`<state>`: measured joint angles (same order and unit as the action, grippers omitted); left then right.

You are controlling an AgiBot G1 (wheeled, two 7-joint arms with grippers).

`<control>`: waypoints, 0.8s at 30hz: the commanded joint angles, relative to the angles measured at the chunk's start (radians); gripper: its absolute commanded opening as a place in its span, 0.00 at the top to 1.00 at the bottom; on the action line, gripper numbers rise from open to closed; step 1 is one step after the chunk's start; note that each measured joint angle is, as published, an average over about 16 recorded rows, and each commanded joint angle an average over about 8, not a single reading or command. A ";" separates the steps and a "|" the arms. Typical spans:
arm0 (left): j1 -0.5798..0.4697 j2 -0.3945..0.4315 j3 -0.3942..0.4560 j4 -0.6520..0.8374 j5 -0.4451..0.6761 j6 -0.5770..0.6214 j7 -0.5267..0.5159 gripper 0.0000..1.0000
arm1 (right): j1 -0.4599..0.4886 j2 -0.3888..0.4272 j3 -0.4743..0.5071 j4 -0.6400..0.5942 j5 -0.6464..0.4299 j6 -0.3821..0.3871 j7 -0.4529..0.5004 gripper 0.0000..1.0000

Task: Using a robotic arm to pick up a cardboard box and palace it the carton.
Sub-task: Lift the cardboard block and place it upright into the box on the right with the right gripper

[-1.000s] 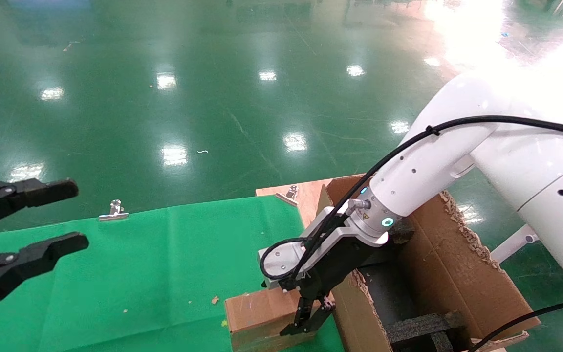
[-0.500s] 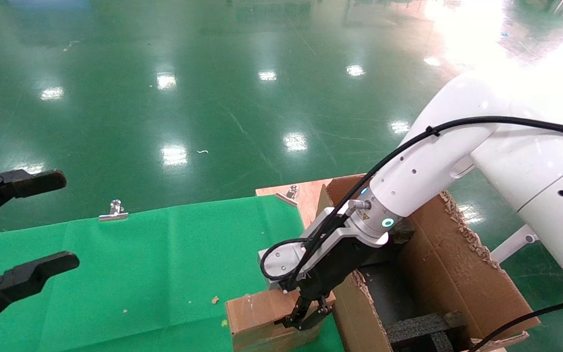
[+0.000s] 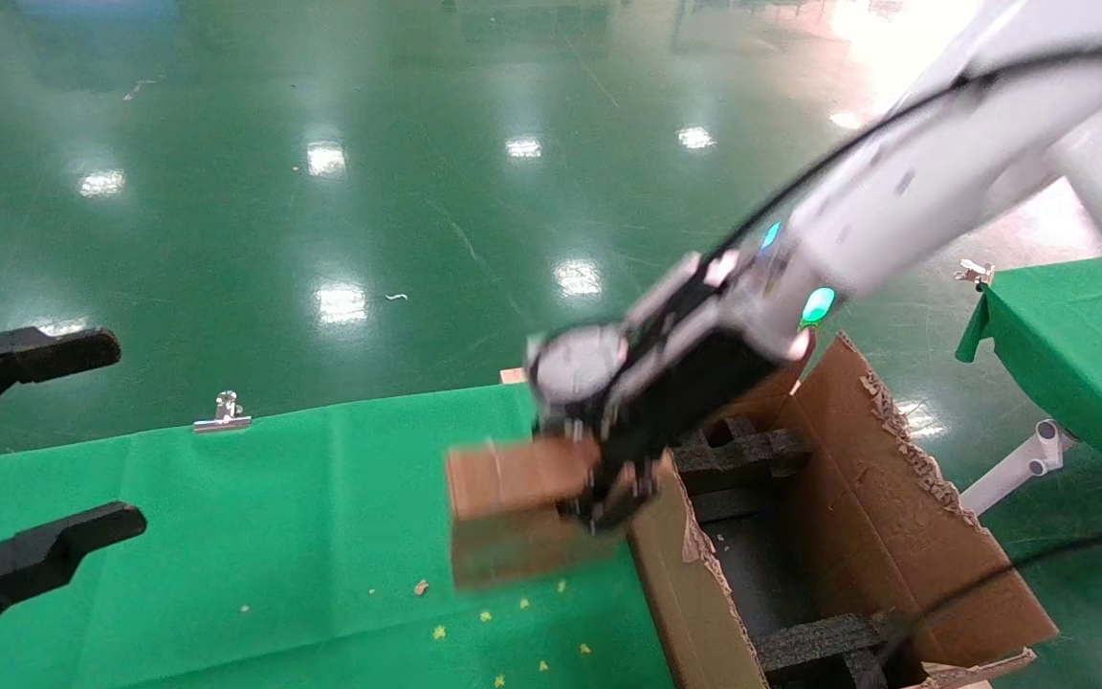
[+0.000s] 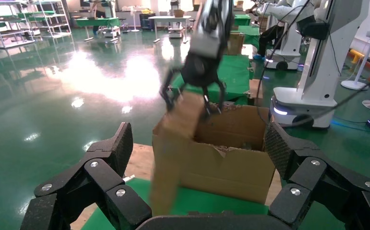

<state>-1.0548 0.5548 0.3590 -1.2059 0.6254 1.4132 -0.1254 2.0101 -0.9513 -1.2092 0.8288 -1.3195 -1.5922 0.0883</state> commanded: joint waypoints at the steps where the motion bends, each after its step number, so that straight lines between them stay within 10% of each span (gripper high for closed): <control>1: 0.000 0.000 0.000 0.000 0.000 0.000 0.000 0.00 | 0.054 0.004 -0.013 -0.017 0.027 -0.002 -0.005 1.00; 24: 0.000 0.000 0.000 0.000 0.000 0.000 0.000 0.00 | 0.347 0.197 -0.371 -0.143 0.114 -0.007 -0.107 1.00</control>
<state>-1.0548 0.5548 0.3590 -1.2059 0.6254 1.4132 -0.1254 2.3548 -0.7546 -1.5817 0.6890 -1.2059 -1.5988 -0.0148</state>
